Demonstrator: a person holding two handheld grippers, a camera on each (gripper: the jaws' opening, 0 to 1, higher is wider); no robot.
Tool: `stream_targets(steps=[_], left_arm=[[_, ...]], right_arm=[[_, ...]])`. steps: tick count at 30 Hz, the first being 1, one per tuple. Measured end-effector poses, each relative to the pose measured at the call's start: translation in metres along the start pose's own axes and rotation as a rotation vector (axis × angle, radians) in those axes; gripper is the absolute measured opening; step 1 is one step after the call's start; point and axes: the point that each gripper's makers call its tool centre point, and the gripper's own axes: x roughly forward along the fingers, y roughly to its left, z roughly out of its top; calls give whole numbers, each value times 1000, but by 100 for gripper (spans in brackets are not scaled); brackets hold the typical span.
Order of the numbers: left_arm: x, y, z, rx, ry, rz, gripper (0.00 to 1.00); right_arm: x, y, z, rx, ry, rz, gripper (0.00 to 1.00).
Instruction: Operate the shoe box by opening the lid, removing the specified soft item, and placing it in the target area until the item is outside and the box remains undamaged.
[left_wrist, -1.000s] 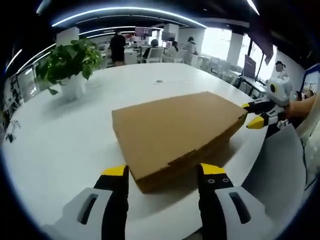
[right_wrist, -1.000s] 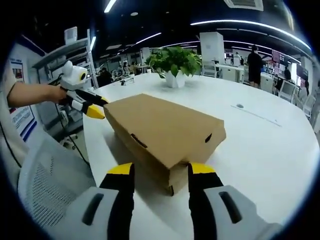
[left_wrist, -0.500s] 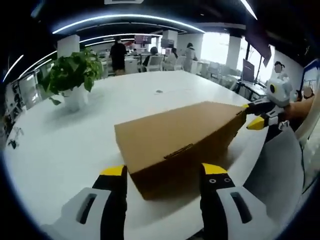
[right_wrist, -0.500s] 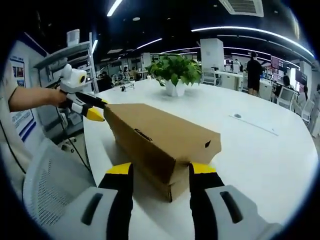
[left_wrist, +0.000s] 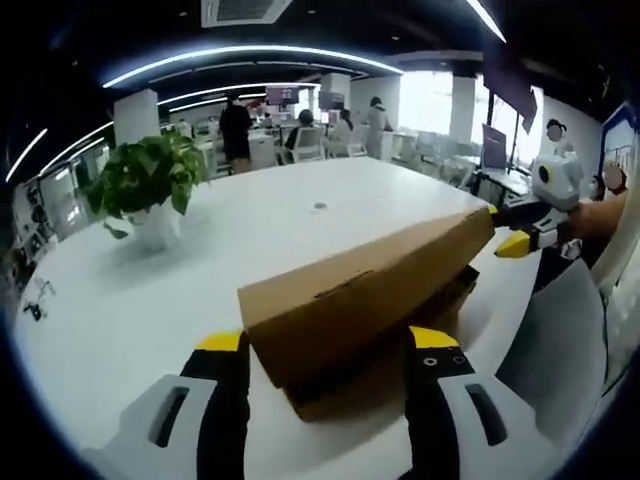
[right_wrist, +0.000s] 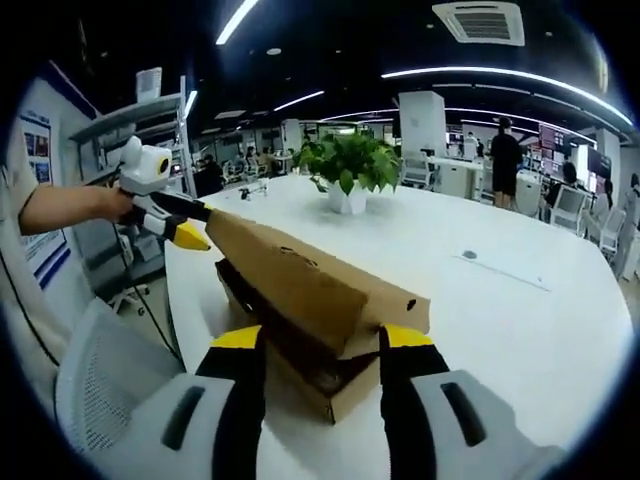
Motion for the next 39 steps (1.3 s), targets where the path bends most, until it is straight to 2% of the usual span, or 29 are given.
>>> stream_targets(steps=[3, 11, 14, 18, 32, 39], left_arm=[[0, 2, 8, -1, -25, 6, 63], [2, 6, 19, 18, -43, 22, 62], [3, 11, 22, 26, -45, 35, 58], [3, 21, 26, 48, -44, 68, 47], [11, 44, 50, 96, -77, 114, 30], [13, 58, 58, 101, -85, 144, 16]], right_arm=[[0, -2, 7, -4, -10, -2, 42], [1, -7, 17, -17, -28, -9, 42], [1, -9, 20, -22, -31, -10, 42], [2, -12, 24, -26, -36, -13, 41], [10, -28, 47, -41, -73, -37, 41], [14, -37, 54, -55, -76, -44, 39]])
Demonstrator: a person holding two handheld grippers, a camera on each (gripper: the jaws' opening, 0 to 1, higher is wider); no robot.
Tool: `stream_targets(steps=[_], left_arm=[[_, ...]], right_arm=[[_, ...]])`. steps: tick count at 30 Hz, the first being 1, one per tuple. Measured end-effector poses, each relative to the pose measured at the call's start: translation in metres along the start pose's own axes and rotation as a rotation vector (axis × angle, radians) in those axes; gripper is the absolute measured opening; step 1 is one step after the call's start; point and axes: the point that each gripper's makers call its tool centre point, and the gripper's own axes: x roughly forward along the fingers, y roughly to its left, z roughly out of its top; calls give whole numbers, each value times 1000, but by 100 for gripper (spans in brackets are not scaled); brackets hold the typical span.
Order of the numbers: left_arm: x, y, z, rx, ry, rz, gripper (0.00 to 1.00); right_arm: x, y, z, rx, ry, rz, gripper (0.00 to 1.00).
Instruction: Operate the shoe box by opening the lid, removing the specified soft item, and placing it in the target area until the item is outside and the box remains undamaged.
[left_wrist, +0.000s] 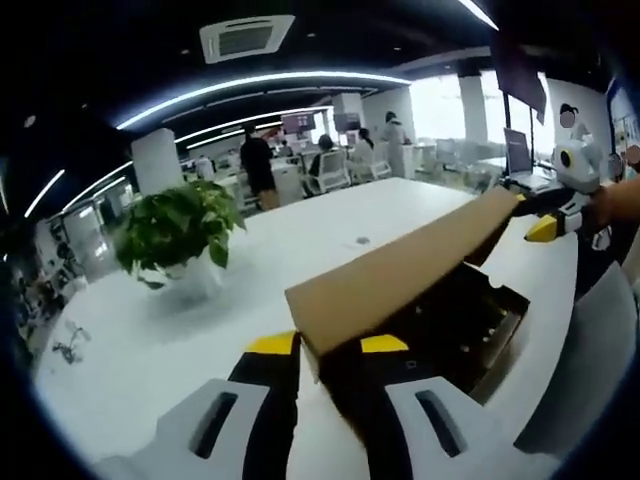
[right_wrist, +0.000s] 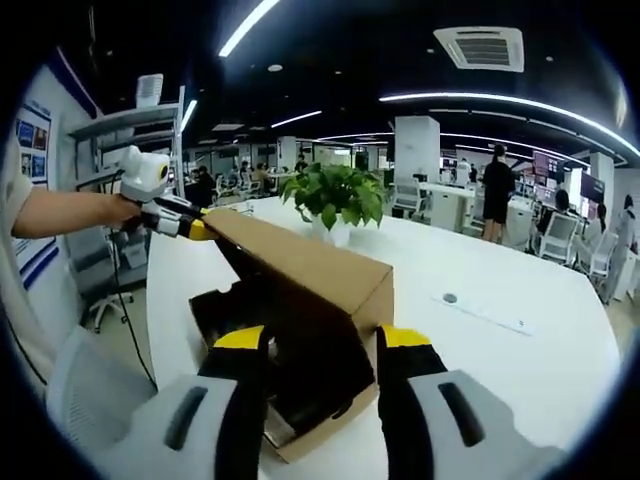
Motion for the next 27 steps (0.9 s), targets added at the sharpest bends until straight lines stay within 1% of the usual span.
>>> stream_targets(steps=[4, 9, 12, 14, 19, 27], left_arm=[[5, 8, 5, 14, -3, 25, 10], [9, 17, 9, 16, -5, 47, 4], [11, 21, 11, -16, -11, 53, 3], [12, 21, 11, -16, -12, 53, 3], [15, 26, 12, -18, -14, 53, 3], [21, 30, 16, -15, -16, 53, 3]], right_arm=[[3, -3, 3, -9, -2, -5, 40], [5, -9, 5, -24, -7, -18, 37], [7, -13, 6, -35, -8, -27, 35], [8, -15, 4, -32, 2, -24, 33], [10, -23, -8, -32, 34, -38, 28], [14, -43, -38, -67, 112, -97, 20]])
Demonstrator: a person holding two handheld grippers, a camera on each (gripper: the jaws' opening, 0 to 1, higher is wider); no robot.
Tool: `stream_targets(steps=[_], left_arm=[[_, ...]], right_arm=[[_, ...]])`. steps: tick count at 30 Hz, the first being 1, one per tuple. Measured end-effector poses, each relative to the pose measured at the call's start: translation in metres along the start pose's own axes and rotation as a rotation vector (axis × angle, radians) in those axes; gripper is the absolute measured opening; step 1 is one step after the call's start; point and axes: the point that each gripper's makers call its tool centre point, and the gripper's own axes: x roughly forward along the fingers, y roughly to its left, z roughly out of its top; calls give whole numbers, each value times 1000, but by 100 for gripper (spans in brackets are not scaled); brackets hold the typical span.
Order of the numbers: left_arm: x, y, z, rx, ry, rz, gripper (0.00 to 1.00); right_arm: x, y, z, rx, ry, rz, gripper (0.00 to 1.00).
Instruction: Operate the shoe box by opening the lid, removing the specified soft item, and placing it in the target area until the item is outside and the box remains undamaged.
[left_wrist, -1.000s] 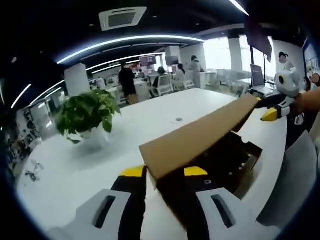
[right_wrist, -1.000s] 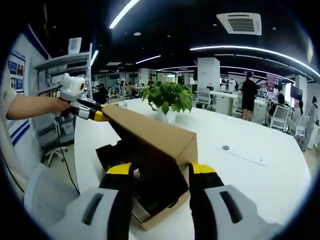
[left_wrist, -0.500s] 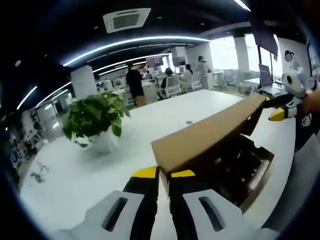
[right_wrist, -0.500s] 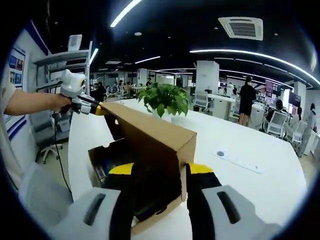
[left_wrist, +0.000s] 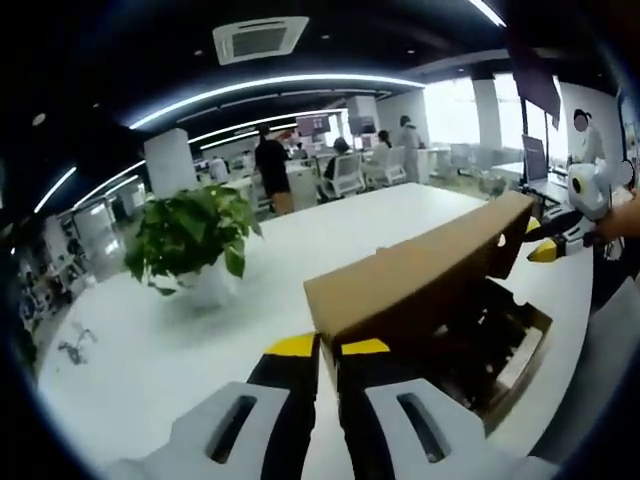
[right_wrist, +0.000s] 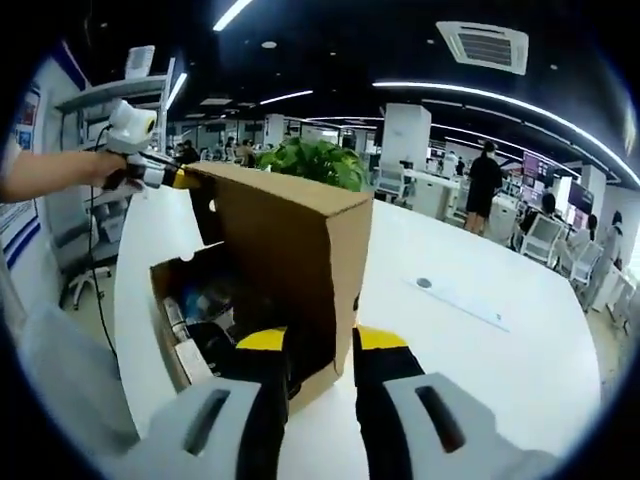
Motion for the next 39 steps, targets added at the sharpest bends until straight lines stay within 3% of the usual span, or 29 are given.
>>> stream_targets(steps=[14, 32, 39], left_arm=[[14, 6, 8, 4, -6, 4, 2], [33, 13, 15, 14, -6, 4, 3], [40, 13, 14, 52, -5, 15, 3]], right_arm=[[21, -15, -29, -47, 82, -32, 5], [42, -21, -33, -29, 99, -38, 3], [44, -25, -31, -56, 99, -56, 0]])
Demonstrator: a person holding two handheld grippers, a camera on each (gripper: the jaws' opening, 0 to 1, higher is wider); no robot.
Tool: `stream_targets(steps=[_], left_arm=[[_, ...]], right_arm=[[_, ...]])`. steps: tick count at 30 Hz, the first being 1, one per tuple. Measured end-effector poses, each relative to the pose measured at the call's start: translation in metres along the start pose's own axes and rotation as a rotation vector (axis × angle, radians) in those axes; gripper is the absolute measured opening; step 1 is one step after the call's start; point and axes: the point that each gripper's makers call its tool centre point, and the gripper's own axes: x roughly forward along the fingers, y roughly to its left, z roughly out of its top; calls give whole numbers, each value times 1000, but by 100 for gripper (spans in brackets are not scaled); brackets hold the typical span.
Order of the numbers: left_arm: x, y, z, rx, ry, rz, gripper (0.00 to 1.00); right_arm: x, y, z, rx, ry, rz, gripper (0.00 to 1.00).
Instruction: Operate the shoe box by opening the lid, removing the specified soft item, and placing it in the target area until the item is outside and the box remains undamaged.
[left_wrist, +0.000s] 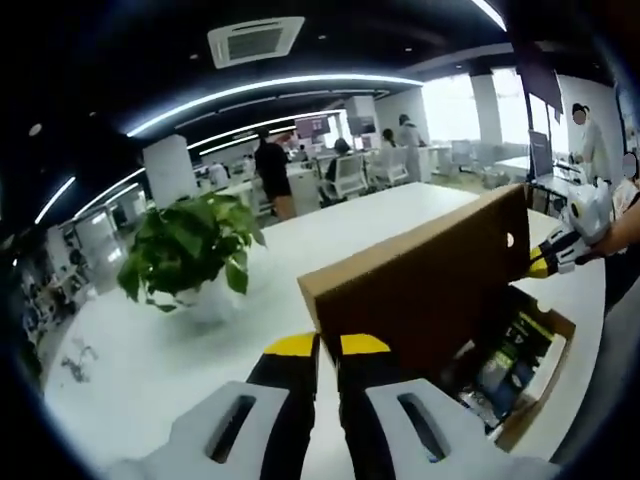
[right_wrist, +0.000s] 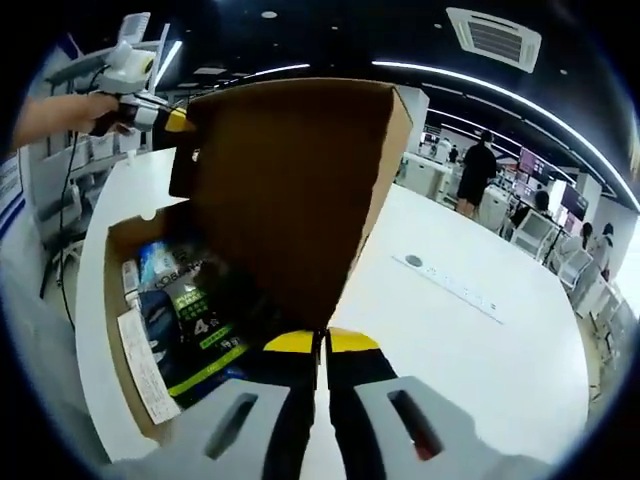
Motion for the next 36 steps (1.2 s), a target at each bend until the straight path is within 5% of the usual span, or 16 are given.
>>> stream_targets(steps=[20, 36], left_arm=[[9, -20, -66, -99, 116, -24, 6], [20, -14, -73, -165, 130, -11, 0]], right_arm=[[6, -6, 8, -26, -1, 6, 0], [16, -14, 10, -36, 17, 16, 2]])
